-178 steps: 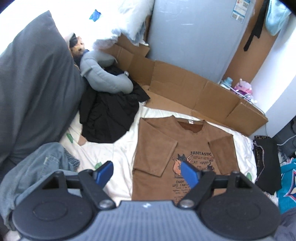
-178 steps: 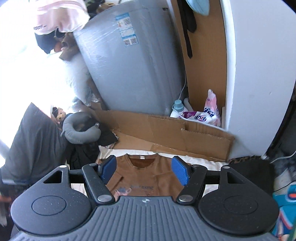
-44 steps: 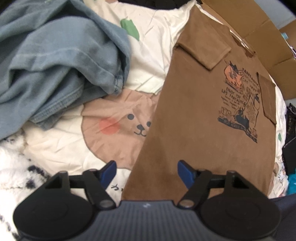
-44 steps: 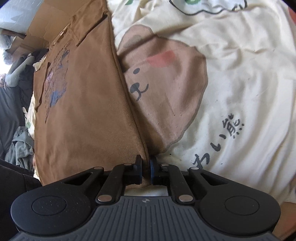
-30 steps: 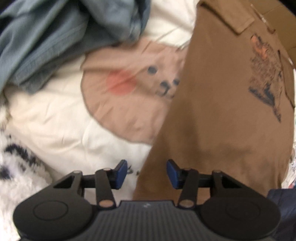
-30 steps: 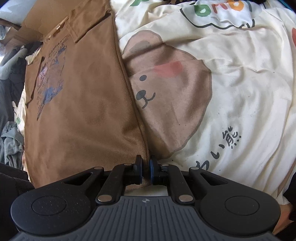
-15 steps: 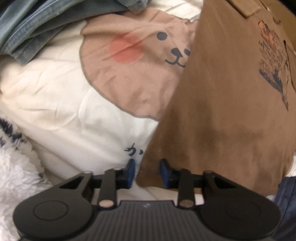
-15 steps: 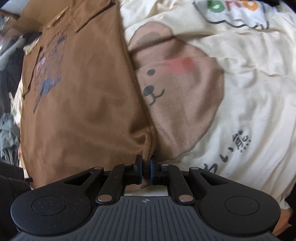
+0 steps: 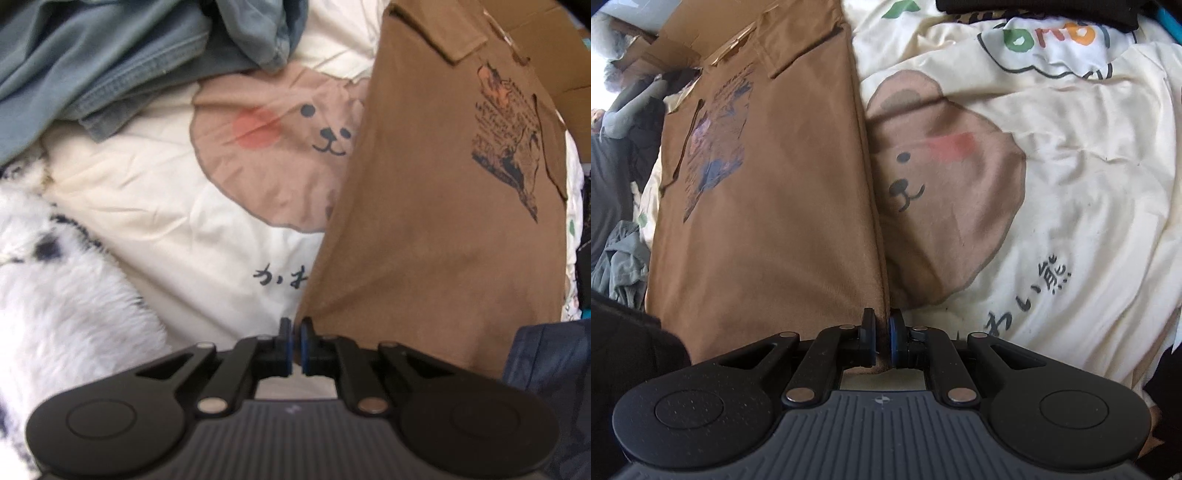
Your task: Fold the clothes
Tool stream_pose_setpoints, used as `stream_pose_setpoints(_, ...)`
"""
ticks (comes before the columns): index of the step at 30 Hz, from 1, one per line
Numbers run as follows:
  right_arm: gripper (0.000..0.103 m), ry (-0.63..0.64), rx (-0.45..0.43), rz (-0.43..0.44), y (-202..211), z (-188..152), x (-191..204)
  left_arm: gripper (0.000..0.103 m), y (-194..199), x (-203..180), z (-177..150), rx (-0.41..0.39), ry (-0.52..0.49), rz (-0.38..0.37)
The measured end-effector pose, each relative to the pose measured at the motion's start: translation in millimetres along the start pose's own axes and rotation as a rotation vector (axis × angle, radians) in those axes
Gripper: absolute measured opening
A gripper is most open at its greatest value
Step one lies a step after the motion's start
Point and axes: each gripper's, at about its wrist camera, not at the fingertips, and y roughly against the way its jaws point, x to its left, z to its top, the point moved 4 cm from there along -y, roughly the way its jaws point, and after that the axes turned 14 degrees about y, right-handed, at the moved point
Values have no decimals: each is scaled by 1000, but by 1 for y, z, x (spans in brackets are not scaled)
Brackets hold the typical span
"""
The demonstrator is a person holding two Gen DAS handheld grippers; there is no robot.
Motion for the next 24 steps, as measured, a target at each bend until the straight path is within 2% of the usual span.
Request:
stream_pose_setpoints(4,4,7,-16,-3,10,-1,4,4,16,-3,4,-14,-21,-12)
stream_pose_setpoints(11,4,19,-52,-13,31,2,10,4,40,-5,-10,-29,-38,-25)
stream_pose_setpoints(24,4,13,-30,3,40,-9,11,4,41,7,-32,-13,-37,-2)
